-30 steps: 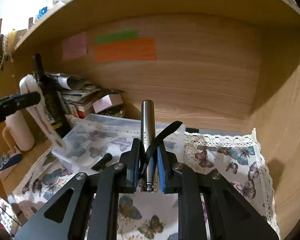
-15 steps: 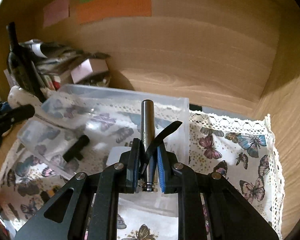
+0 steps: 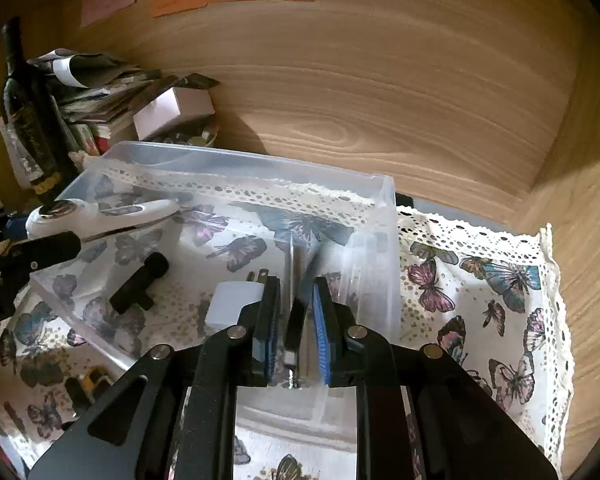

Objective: Organize rigid objects
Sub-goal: 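Lift both items into the clear box and open both tools, then grasp the dark triangular piece with the left tool while the right tool grasps the silver keys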

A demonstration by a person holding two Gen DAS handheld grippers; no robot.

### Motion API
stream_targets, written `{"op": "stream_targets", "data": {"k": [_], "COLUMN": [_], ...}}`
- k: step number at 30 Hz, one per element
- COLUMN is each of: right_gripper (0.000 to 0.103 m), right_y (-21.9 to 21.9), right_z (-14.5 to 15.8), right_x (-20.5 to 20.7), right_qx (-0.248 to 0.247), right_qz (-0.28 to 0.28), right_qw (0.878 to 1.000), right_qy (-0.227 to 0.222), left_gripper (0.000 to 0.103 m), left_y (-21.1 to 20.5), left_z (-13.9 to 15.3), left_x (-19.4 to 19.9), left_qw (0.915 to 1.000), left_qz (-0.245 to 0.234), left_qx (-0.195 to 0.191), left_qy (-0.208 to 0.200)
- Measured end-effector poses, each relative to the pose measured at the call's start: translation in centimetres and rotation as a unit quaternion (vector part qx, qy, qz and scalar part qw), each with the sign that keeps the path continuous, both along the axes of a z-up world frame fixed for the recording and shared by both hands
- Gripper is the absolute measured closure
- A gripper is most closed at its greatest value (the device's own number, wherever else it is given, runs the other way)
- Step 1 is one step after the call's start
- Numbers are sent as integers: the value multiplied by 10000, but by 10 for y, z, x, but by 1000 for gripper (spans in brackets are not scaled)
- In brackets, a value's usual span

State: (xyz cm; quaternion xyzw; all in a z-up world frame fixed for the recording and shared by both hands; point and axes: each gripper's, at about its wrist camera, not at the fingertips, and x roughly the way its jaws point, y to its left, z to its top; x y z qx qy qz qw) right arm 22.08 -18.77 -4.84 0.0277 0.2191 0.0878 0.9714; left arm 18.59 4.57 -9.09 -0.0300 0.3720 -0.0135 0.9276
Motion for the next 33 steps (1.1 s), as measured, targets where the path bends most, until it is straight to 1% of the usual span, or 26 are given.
{"op": "stream_targets", "data": {"k": [2,6,7,8,9,10,11,13,16,17,21,26,30,32,33], "right_gripper": [80,74,71,67,65,62,60,59,58,57,57,54,45,34,32], "right_y": [-2,-4,-4,-3,-3,-2,0,2,8,8,15,26,39,48,53], "right_z": [3,12,15,17,20,22,23,26,25,25,15,-12,-33,-41,-44], "right_x": [-7,-27,-33,-37,-45,-50,-54,-68,-81,-82,-92,-94,-99,-103,-104], "right_qx": [55,156,176,191,218,234,239,216,189,198,225,372,526,540,516], "right_qz": [-1,18,23,34,63,90,106,186,280,309,453,770,1041,1140,1184], "right_qw": [10000,9993,9989,9987,9982,9977,9973,9964,9954,9952,9952,9954,9931,9920,9916], "right_qy": [-82,-351,-424,-472,-562,-631,-681,-803,-897,-903,-842,-436,-102,-1,50], "left_gripper": [63,62,52,38,33,30,30,29,18,16,15,15,15,15,15], "left_y": [1,0,0,0,-1,-2,-3,-4,-3,-3,-7,-9,-6,-4,-3], "left_z": [3,10,13,17,22,27,32,39,46,46,37,11,-13,-22,-26], "left_x": [-4,-12,-15,-17,-22,-27,-32,-39,-51,-56,-70,-88,-103,-111,-114], "left_qw": [10000,10000,9999,9998,9994,9986,9980,9971,9963,9960,9962,9984,9995,9996,9996], "left_qz": [-7,6,8,43,105,133,126,96,80,87,71,59,127,188,210], "left_qx": [-78,-68,-62,-31,38,112,188,218,149,150,235,206,157,164,147], "left_qy": [15,-36,-96,-182,-342,-494,-597,-717,-840,-876,-830,-527,-222,-126,-88]}}
